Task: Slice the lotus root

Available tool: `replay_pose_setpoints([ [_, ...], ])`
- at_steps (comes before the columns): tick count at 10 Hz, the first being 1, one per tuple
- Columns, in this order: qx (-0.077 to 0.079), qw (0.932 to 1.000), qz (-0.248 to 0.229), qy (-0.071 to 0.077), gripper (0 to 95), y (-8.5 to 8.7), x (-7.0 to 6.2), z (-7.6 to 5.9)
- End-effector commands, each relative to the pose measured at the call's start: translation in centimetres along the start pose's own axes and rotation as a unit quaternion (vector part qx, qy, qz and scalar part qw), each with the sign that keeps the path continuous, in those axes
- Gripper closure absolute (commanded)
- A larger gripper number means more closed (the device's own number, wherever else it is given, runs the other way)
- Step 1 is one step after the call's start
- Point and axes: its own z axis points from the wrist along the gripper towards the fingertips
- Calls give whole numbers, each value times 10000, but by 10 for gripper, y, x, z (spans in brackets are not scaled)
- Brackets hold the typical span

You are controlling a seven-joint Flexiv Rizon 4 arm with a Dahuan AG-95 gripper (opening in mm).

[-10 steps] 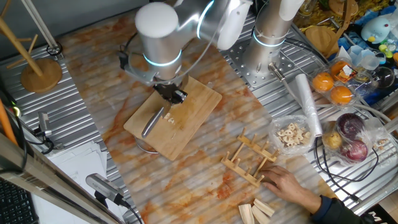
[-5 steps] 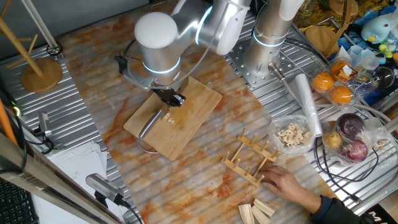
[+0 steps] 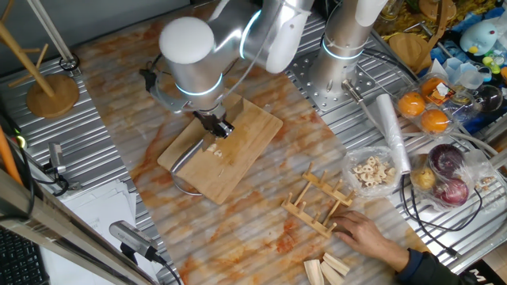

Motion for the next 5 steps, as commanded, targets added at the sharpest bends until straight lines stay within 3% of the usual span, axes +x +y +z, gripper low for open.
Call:
replay_pose_setpoints([
  [1,196,9995,-167,-187,950,-4,3,0],
  [3,169,9988,-377,-256,950,-19,11,4],
  [5,133,9989,-366,-272,950,-20,12,5],
])
